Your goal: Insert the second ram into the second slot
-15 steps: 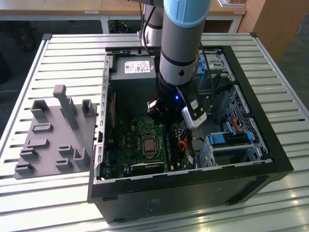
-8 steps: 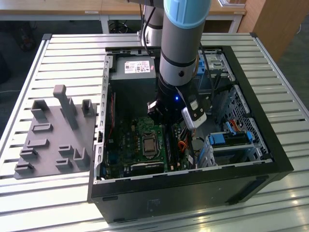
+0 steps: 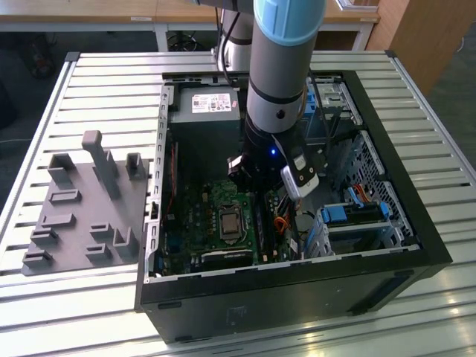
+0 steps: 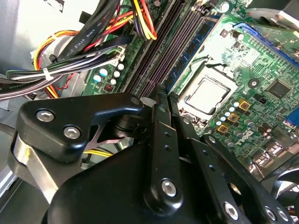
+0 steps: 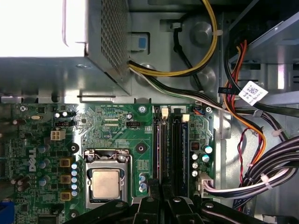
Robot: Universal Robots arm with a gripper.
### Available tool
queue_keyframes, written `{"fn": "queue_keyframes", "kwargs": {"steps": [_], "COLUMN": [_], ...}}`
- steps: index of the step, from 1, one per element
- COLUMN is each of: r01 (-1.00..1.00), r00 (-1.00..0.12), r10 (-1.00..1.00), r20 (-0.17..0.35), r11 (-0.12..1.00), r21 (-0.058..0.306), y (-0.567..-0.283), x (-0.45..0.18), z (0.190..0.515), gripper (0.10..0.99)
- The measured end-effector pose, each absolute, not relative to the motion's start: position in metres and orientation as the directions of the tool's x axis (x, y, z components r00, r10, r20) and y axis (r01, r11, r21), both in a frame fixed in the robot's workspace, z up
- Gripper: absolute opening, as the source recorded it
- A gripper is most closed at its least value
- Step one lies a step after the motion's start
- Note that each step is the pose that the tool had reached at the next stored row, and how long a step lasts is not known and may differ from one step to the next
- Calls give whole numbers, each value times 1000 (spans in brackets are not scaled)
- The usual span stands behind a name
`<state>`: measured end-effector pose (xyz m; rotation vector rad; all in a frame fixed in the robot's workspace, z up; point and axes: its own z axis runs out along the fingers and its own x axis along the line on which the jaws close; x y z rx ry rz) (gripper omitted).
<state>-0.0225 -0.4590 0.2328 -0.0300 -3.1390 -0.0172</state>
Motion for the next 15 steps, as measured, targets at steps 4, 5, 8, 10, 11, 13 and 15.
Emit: {"fn": "queue_keyframes", "kwargs": {"steps": [4,5,8,10,11,13,15], "r01": [19,19,19,19,19,19,19], "r00": [-1000,-1000,-1000,-1000,-1000,-1000,-1000], "r10": [19,19,19,19,19,19,19], "r20": [4,4,4,5,5,5,5], "r11": [1000,1000,1000,1000,1000,1000,1000], "r21": [11,11,11,11,11,11,11], "y": [-459,-459,-459,-459,-459,-459,-459], "x": [-21,-21,-20,-20,-20,-19,-19], "z": [232,232,231,231,231,230,230], "gripper": [137,137,137,137,137,137,137]}}
